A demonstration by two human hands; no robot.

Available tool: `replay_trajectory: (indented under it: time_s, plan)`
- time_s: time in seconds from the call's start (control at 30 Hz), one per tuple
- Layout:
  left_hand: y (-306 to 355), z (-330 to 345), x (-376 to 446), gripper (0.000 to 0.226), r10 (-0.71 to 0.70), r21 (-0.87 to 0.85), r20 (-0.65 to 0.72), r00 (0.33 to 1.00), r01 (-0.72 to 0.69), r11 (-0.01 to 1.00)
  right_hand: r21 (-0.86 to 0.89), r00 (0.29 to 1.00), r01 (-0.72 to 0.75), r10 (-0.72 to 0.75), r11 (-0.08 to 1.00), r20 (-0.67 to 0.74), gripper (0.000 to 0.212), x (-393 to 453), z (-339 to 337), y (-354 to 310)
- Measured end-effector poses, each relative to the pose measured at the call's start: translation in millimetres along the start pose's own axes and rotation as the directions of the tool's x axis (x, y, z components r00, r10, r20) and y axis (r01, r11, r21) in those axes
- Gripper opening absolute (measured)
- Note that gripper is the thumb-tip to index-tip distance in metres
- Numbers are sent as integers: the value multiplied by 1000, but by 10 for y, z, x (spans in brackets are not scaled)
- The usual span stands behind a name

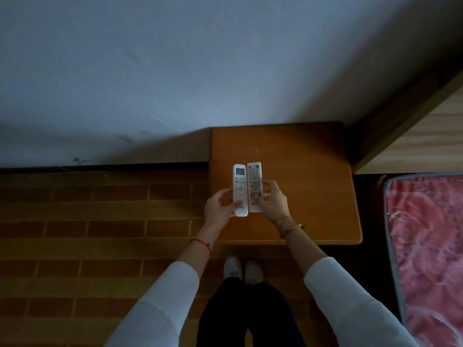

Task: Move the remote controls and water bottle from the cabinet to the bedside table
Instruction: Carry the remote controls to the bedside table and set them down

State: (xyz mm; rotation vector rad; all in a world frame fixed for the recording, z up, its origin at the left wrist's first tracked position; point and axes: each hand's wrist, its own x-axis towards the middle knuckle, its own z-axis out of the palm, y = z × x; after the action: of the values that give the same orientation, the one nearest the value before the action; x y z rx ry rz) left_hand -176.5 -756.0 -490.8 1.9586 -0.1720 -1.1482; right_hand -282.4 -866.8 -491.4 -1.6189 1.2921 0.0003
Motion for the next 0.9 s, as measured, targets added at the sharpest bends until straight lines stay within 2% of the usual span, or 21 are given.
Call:
replay_trajectory:
  time_s: [0.4,0.77,0.9]
  plan:
    - [-328,119,366,51,60,131,-50,997,-53,990,-88,998,-4,-1,996,-56,41,286,350,319]
    - [-346,94,371,57,263,369,-98,960,-210,905,-170,996,12,-27,985,-86,31,297,419,360]
    - [-357,92,381,54,227,362,-107,968,-175,916,-168,996,8,-23,986,-89,36,278,398,347]
